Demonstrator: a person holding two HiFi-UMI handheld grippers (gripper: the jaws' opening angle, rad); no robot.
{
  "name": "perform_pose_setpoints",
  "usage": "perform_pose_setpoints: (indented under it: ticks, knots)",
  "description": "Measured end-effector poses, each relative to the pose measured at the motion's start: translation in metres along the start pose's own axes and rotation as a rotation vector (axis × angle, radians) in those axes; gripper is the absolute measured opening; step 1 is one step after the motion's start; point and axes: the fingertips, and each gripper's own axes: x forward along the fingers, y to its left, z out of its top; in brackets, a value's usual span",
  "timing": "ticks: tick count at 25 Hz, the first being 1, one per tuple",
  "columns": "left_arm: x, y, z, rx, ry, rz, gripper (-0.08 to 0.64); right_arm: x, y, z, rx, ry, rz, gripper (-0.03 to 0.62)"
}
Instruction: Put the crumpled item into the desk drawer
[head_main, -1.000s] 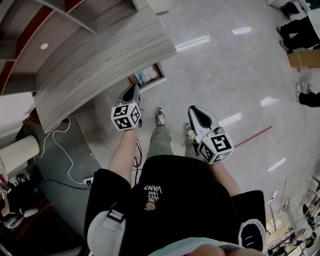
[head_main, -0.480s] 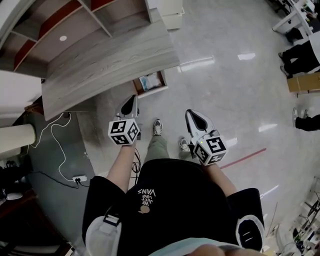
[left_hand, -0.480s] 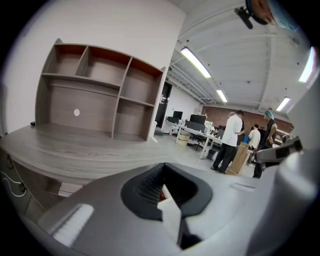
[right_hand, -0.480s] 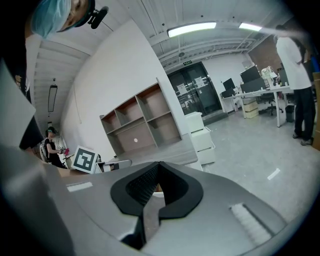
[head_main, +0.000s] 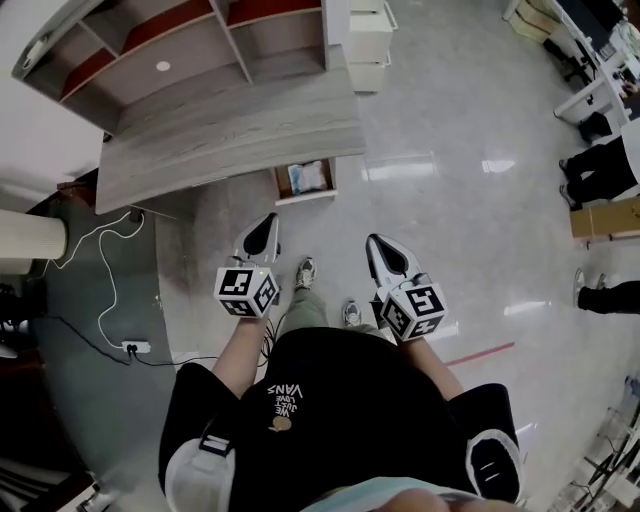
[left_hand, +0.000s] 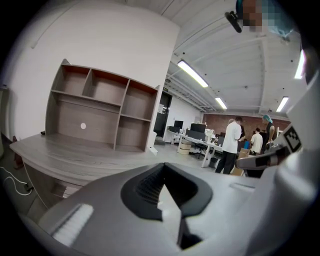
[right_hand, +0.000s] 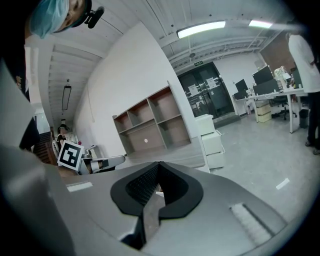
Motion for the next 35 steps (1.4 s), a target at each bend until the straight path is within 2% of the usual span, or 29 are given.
perform_pose_setpoints:
  ticks: [14, 29, 35]
  knots:
    - [-0.056, -0.044, 0.013, 0.000, -0.062, 0.020, 0.052, -0.025, 0.014, 0.011, -0.073, -0.002, 0.078, 0.002]
    - [-0.082, -0.064, 0.014, -0.007, -0.087, 0.053, 0.052, -0.032, 0.013, 0.011, -0.113, 0.013, 0.097, 0.002]
    - [-0.082, -0.069, 0.014, -0.010, -0.089, 0.041, 0.052, -0.029, 0.013, 0.009, -0.115, 0.020, 0.098, 0.001]
